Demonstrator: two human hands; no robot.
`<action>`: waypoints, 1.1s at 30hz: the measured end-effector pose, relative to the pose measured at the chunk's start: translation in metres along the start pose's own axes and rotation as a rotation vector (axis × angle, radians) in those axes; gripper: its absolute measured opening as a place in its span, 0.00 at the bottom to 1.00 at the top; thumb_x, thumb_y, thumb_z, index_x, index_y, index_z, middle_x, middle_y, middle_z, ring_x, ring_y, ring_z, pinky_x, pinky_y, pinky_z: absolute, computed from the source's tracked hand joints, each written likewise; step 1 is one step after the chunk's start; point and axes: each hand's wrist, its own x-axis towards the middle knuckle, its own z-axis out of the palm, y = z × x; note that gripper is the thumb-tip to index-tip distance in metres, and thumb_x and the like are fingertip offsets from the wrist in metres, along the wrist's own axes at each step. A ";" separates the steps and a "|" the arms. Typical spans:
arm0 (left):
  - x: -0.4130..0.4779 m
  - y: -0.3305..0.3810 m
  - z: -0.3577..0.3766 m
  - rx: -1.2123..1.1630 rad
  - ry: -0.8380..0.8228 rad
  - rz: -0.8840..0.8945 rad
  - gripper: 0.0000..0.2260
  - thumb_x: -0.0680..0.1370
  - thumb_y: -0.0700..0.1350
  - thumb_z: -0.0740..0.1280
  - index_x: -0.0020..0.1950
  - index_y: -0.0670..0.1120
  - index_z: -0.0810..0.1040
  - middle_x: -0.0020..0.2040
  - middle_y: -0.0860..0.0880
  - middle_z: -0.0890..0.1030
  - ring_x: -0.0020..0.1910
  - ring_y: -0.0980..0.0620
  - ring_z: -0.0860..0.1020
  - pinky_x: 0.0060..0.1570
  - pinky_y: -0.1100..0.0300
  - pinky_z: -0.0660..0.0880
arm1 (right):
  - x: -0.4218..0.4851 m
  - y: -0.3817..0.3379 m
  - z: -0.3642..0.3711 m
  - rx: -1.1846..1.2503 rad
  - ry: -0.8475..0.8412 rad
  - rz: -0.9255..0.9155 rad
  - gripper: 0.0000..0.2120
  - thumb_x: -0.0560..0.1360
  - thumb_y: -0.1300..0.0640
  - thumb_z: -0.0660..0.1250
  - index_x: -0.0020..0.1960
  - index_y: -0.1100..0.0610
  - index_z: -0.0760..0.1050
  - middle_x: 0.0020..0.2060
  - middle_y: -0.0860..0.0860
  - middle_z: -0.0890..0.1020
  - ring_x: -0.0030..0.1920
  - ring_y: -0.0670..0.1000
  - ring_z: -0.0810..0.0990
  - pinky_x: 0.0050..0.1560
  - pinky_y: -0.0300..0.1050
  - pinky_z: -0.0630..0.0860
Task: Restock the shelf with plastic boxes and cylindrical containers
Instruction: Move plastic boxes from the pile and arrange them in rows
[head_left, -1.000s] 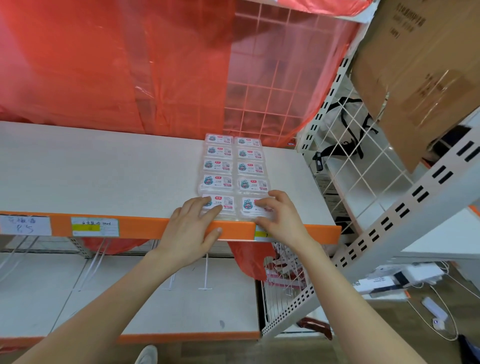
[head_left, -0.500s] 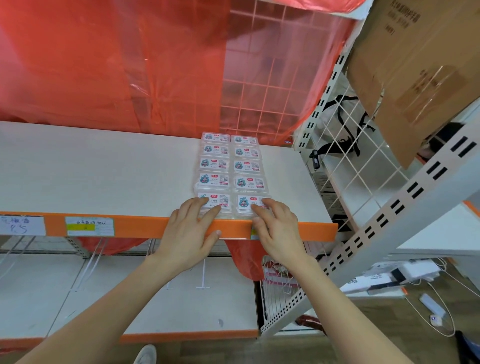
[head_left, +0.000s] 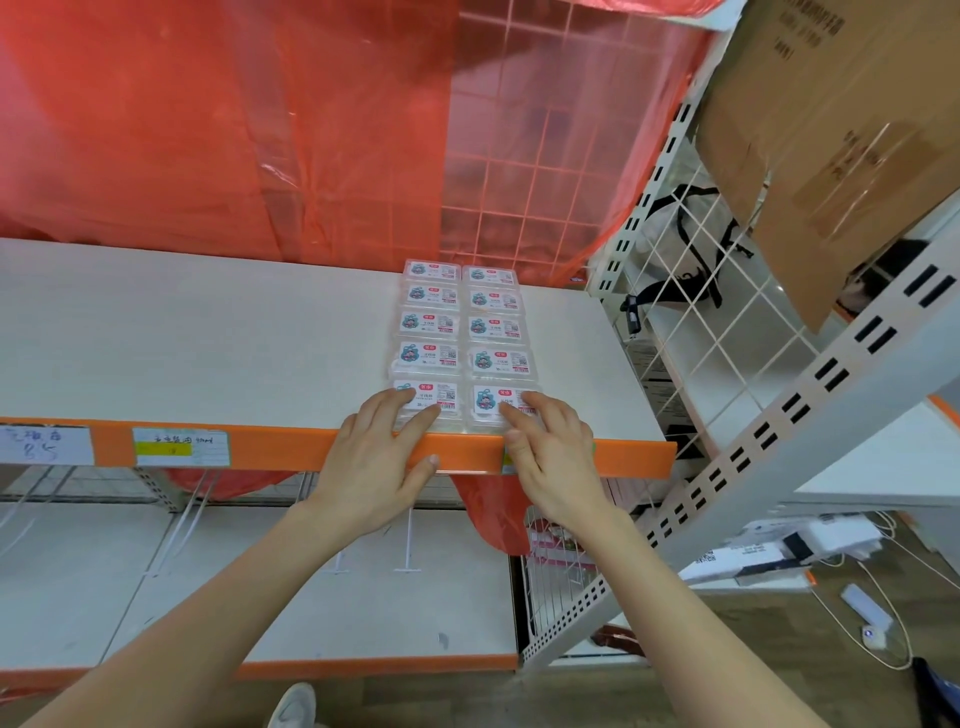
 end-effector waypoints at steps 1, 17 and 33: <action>0.000 0.000 0.000 0.002 -0.007 0.004 0.29 0.73 0.57 0.51 0.73 0.48 0.64 0.73 0.44 0.61 0.73 0.46 0.56 0.67 0.51 0.59 | 0.000 0.000 0.000 0.000 0.000 0.003 0.30 0.74 0.42 0.42 0.70 0.50 0.67 0.71 0.50 0.64 0.71 0.52 0.58 0.67 0.47 0.52; -0.033 -0.082 -0.056 0.030 0.128 -0.299 0.36 0.70 0.63 0.45 0.69 0.46 0.70 0.68 0.42 0.70 0.67 0.41 0.66 0.62 0.47 0.65 | 0.052 -0.105 0.020 -0.140 -0.066 -0.310 0.30 0.76 0.40 0.41 0.70 0.52 0.66 0.69 0.52 0.67 0.69 0.54 0.59 0.66 0.52 0.56; -0.132 -0.255 -0.130 0.047 0.189 -0.448 0.37 0.68 0.62 0.44 0.66 0.42 0.73 0.61 0.41 0.75 0.61 0.41 0.72 0.57 0.48 0.70 | 0.081 -0.308 0.119 -0.179 -0.176 -0.475 0.22 0.80 0.45 0.50 0.71 0.52 0.62 0.68 0.52 0.67 0.67 0.54 0.61 0.62 0.50 0.58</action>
